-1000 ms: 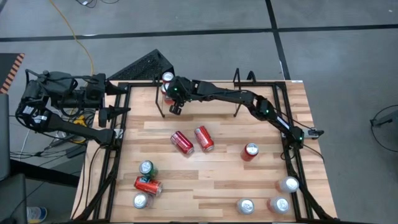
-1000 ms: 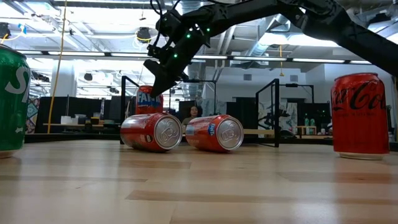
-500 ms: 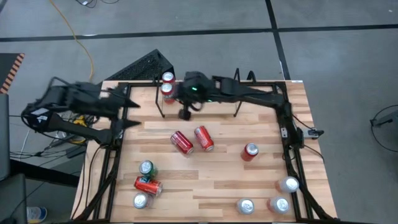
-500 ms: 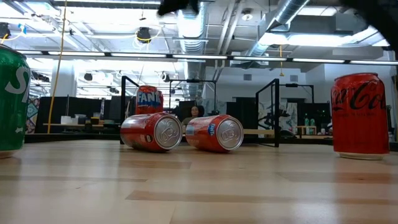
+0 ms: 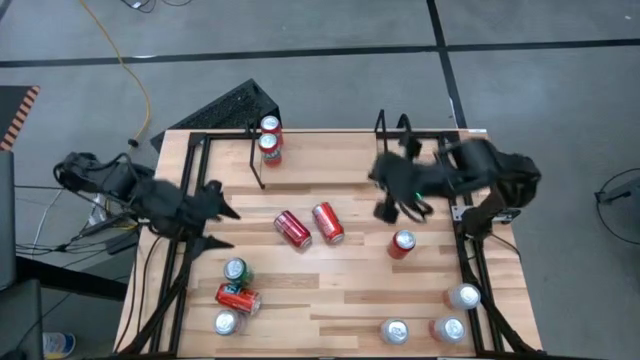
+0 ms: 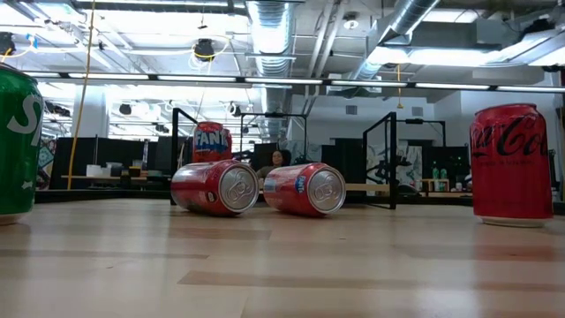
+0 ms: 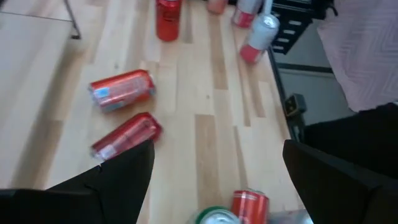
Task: Place canned beverage on shelf
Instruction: Put the red soda can on the shelf and align with the other red soda cans
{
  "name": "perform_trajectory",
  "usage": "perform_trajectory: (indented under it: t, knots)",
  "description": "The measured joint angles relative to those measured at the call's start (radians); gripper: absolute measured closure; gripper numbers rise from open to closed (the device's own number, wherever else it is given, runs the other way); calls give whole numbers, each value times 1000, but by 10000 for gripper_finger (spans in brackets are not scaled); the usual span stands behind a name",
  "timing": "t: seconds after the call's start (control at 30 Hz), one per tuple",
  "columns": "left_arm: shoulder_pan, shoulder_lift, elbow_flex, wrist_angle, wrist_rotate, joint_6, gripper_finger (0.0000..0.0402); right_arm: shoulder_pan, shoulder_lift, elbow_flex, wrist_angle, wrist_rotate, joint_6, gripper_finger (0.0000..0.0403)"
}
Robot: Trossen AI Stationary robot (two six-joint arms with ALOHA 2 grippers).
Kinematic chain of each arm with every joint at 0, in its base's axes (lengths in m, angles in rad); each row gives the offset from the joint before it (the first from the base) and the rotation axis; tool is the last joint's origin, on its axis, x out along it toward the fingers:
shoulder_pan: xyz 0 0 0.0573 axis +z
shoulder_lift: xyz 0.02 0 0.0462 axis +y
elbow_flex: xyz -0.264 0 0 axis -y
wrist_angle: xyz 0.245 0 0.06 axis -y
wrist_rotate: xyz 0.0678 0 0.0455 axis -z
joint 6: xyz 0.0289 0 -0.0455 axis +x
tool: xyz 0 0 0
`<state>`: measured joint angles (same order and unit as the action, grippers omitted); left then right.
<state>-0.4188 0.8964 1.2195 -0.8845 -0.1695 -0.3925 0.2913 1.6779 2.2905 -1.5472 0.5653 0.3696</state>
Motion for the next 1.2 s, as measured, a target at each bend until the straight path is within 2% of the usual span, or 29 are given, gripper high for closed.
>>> perform_trajectory:
  t: [0.1,0.2,0.33,0.43,0.6,0.7,0.83,0.97,1.07,1.2]
  knots:
    - [-112,39,-9,33,-68,-56,61,116,-43,-98,55,-9,24,403]
    - [-205,98,-10,34,-134,-110,61,221,-70,-201,4,18,117,403]
    - [-276,178,-10,41,-188,-183,61,299,-72,-357,42,103,293,403]
    - [-298,232,-10,71,-210,-212,61,327,-59,-457,42,100,445,396]
    - [-321,281,-10,199,-173,-176,61,327,-25,-588,-7,-61,622,349]
    - [-328,279,-9,240,-128,-126,61,320,-21,-632,-24,-145,635,303]
    - [-332,256,0,251,-133,-105,61,307,-20,-656,-20,-231,630,232]
    - [-334,234,0,246,-130,-118,61,309,-21,-660,2,-372,683,171]
    - [-346,214,0,242,-126,-132,61,337,-21,-660,9,-452,758,149]
    - [-355,180,0,246,-137,-125,61,383,-21,-660,19,-438,820,145]
